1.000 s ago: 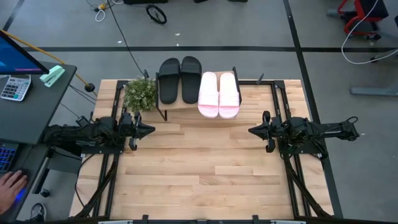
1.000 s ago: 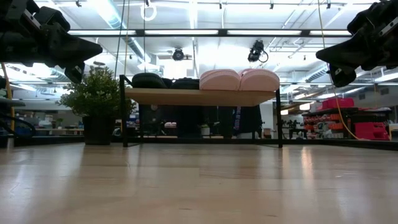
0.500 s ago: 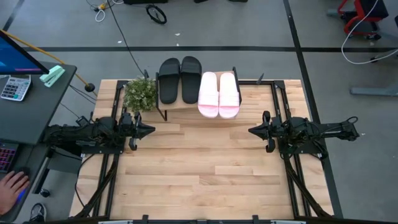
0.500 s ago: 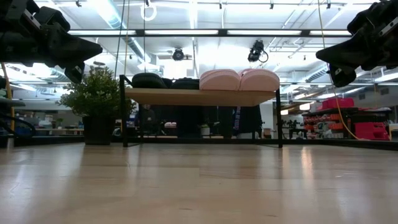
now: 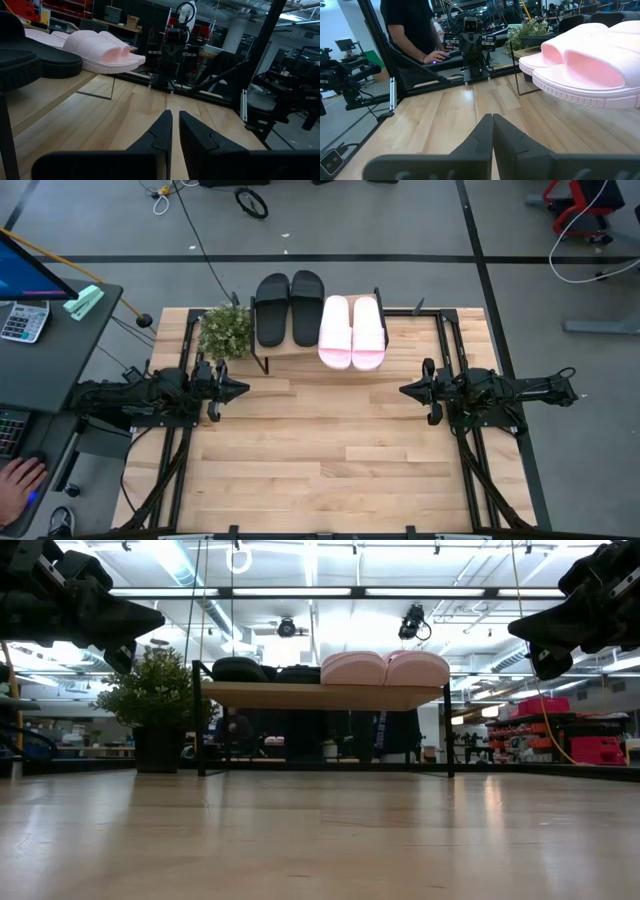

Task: Pick and place slides into the shelf
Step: Return to Home Position

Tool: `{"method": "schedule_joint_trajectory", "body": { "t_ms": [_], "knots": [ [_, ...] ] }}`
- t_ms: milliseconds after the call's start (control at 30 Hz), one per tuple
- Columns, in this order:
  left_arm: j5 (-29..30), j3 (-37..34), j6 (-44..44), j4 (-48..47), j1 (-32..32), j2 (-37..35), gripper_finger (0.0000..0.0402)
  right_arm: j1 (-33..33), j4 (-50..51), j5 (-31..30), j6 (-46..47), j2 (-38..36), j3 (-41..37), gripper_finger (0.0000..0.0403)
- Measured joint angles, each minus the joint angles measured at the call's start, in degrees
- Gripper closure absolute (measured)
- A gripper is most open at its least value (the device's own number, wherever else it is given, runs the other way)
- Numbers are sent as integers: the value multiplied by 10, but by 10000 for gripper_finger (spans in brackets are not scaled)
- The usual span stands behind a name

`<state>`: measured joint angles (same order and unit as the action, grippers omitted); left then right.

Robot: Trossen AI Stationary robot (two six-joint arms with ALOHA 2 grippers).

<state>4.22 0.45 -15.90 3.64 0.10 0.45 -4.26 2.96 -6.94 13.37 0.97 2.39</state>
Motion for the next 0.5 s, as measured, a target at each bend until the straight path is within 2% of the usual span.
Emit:
{"method": "schedule_joint_trajectory", "body": {
  "t_ms": [500],
  "knots": [
    [0,0,0,0,0,0,376,0,0,0,0,0,0,389]
  ]
}}
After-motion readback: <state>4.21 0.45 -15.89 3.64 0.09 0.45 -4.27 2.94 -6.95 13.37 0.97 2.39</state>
